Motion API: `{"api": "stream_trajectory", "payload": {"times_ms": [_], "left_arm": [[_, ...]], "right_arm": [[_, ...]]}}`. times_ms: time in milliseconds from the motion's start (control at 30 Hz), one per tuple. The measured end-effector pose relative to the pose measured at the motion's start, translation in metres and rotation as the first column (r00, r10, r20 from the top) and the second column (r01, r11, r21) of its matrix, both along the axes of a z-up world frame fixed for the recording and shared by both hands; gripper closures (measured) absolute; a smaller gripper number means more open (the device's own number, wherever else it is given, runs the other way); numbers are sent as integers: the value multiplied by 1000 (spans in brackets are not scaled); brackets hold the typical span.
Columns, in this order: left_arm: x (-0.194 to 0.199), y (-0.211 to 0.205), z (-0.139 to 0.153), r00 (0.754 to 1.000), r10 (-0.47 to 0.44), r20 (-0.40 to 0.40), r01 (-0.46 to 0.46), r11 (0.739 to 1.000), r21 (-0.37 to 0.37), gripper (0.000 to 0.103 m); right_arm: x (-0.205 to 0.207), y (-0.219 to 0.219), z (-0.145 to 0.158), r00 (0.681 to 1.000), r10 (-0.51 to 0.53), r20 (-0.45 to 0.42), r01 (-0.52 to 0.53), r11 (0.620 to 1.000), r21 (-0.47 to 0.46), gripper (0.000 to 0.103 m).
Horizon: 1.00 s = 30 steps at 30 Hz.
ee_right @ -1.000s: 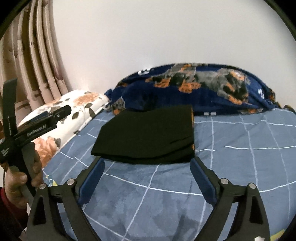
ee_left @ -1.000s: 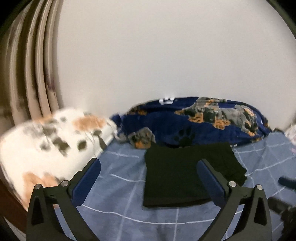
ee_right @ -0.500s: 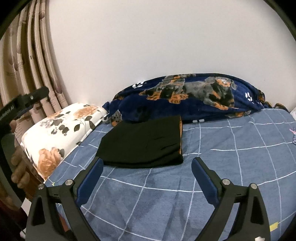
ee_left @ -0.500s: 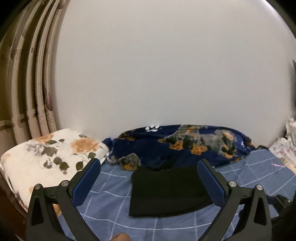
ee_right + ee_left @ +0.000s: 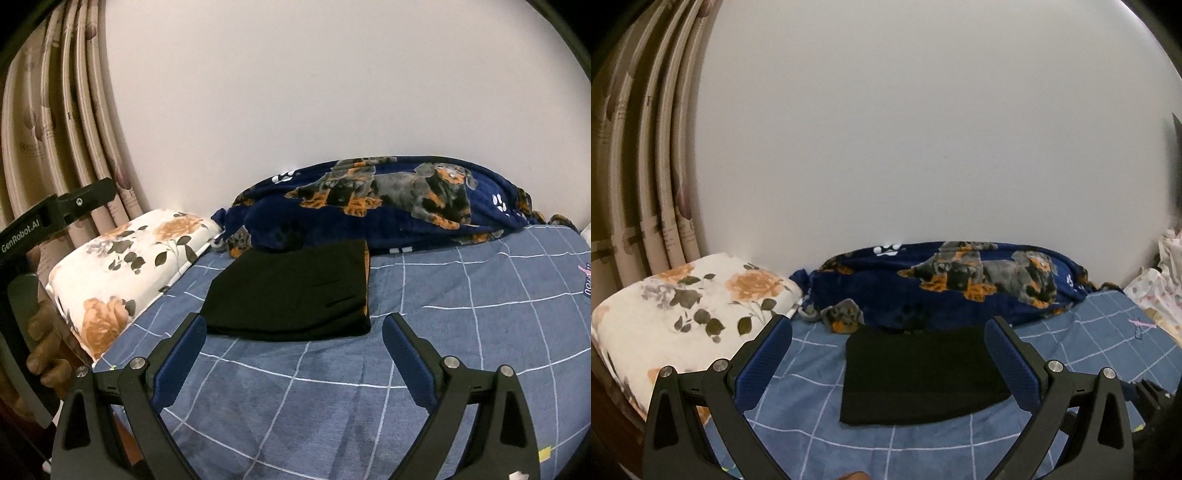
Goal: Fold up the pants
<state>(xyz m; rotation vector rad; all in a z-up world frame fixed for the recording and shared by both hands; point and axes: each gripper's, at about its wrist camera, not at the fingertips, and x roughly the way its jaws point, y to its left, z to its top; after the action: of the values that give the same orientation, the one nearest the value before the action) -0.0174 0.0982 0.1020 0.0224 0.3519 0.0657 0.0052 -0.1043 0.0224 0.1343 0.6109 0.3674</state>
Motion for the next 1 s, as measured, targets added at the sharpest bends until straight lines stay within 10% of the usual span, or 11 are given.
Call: {"api": "stream_trajectory", "payload": {"times_ms": [1000], "left_arm": [[30,11,-50,990,14,-138,-19,999,-33,0]], "right_arm": [[11,4,-9,999,14,-30,-15,999,-31,7]]}}
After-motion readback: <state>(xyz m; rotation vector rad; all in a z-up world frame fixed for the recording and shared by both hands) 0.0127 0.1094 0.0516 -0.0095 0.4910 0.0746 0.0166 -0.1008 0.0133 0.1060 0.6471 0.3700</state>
